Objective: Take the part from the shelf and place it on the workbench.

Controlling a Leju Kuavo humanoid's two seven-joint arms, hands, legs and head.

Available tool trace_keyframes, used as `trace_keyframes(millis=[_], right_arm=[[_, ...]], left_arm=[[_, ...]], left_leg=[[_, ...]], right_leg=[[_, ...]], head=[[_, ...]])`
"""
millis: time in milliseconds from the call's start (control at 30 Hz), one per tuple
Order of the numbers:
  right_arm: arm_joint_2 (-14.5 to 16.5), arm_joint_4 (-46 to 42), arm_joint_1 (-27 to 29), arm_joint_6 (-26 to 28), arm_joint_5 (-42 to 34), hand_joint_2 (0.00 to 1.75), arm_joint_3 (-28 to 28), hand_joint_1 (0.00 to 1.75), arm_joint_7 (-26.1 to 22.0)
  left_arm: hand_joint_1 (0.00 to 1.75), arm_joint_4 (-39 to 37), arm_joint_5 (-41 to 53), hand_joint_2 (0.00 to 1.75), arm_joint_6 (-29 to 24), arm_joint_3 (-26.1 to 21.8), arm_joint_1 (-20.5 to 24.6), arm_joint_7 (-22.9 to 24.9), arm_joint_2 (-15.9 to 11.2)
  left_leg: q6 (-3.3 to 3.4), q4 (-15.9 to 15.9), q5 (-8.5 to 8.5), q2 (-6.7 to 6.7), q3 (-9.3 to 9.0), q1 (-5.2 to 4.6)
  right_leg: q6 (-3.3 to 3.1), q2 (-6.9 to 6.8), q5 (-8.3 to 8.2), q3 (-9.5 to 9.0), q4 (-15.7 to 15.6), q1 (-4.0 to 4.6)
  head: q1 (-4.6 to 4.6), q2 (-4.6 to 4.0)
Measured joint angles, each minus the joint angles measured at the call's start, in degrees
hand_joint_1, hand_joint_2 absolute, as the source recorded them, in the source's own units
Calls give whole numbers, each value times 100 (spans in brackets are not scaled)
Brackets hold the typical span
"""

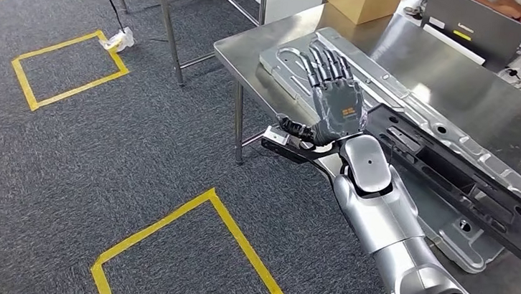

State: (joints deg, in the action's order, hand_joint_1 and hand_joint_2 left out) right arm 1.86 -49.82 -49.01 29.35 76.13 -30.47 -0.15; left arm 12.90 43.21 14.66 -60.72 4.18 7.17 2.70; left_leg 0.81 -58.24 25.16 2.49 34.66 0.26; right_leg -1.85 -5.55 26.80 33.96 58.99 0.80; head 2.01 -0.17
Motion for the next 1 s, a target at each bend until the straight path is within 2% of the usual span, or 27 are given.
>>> trace_keyframes(millis=[33,100,167,200,233,267,300,333,400,433,500,533,600,667,700,733,767,800,833,900,933,967,1000], right_arm=[[-2,-1,-3,-4,0,0,0,0,-1],[-21,-2,-13,-15,-1,0,0,0,-1],[-65,2,-3,-41,-6,0,0,0,-1],[-85,4,11,-61,-13,0,0,0,-2],[-104,6,25,-85,-21,0,0,0,-2],[-119,7,35,-108,-33,0,0,0,-3],[-131,5,33,-125,-44,0,0,0,-3],[-145,3,21,-140,-54,0,0,0,-3],[-173,-1,-9,-172,-67,0,0,0,-5],[-183,-2,-20,-194,-72,0,0,0,-9],[-190,-3,-41,-236,-80,0,0,0,-25],[-188,-3,-62,-259,-84,0,0,0,-36],[-178,-4,-124,-301,-91,0,0,0,-54],[-169,-3,-170,-330,-94,0,0,0,-62],[-168,-2,-178,-338,-94,0,0,0,-64],[-167,-1,-179,-342,-94,0,0,0,-66],[-164,0,-179,-345,-94,0,0,0,-68],[-162,1,-183,-346,-94,0,0,0,-69],[-159,1,-193,-347,-94,0,0,0,-70],[-159,1,-221,-346,-95,0,0,0,-70],[-160,2,-235,-346,-95,0,0,0,-70],[-157,3,-246,-347,-96,0,0,0,-70],[-151,5,-255,-348,-96,0,0,0,-70]], left_arm=[[0,0,0,0,0,0,-5,0,4],[0,0,-1,0,-5,0,-5,-3,16],[0,0,-2,0,-10,0,10,-13,28],[0,0,-2,0,-10,0,17,-19,30],[0,0,-2,0,-10,0,20,-25,33],[0,0,-2,0,-10,0,19,-31,36],[0,0,-2,0,-10,0,18,-36,39],[0,0,-1,0,-10,0,18,-41,45],[0,0,0,0,-10,0,30,-50,67],[0,0,0,0,-9,0,37,-54,75],[0,0,7,0,4,2,47,-59,84],[0,0,23,0,26,9,47,-58,87],[0,0,56,0,76,40,67,-48,94],[0,0,73,0,104,76,126,-29,97],[0,0,74,0,108,87,160,-21,97],[0,0,75,0,109,95,185,-13,97],[0,0,75,0,109,101,199,-9,97],[0,0,75,0,110,104,204,-7,97],[0,0,76,0,109,108,204,-7,96],[0,0,77,0,109,120,216,-8,96],[0,0,78,0,109,127,225,-8,96],[0,0,79,0,109,133,232,-9,97],[0,0,80,0,110,138,233,-9,97]], left_leg=[[27,22,-22,-55,-1,12],[87,69,-69,-158,-7,44],[112,78,-90,-270,4,52],[115,75,-92,-335,11,51],[115,68,-92,-410,14,51],[113,59,-91,-486,16,50],[109,48,-88,-559,14,50],[101,35,-83,-631,14,51],[64,8,-75,-746,34,46],[38,2,-78,-793,50,51],[-25,22,-99,-885,74,67],[-55,12,-92,-865,87,75],[-112,-205,54,-644,196,58],[-152,-864,396,-378,513,48],[-167,-1244,549,-327,700,52],[-178,-1520,626,-301,836,55],[-183,-1600,600,-286,873,56],[-183,-1433,466,-264,783,56],[-176,-1080,272,-213,593,55],[-133,-333,13,-2,203,19],[-100,-125,-31,59,103,1],[-65,-47,-21,75,76,-19],[-26,-34,-35,5,82,-24]], right_leg=[[23,15,29,3,26,-9],[85,240,234,123,314,-37],[134,494,595,441,1005,-70],[147,532,729,612,1360,-79],[153,545,761,722,1572,-87],[152,552,686,743,1588,-94],[142,568,502,649,1360,-100],[125,629,264,480,969,-105],[111,795,-49,181,285,-109],[113,839,-106,111,114,-101],[117,763,-110,90,52,-82],[103,705,-117,69,17,-88],[64,594,-136,17,-73,-116],[32,477,-138,-8,-112,-116],[24,410,-132,-8,-109,-108],[20,340,-123,-8,-103,-103],[21,274,-113,-9,-95,-100],[29,210,-97,-12,-80,-99],[43,150,-76,-18,-61,-100],[86,40,-27,-23,-14,-76],[108,-9,-10,-23,3,-57],[128,-59,0,-24,9,-38],[145,-114,5,-32,10,-27]], head=[[-1,0],[2,0],[4,0],[3,0],[4,0],[3,0],[4,0],[4,0],[2,0],[0,0],[1,0],[0,0],[-9,0],[-18,0],[-19,0],[-19,0],[-20,0],[-20,0],[-20,0],[-18,0],[-15,0],[-12,0],[-9,0]])
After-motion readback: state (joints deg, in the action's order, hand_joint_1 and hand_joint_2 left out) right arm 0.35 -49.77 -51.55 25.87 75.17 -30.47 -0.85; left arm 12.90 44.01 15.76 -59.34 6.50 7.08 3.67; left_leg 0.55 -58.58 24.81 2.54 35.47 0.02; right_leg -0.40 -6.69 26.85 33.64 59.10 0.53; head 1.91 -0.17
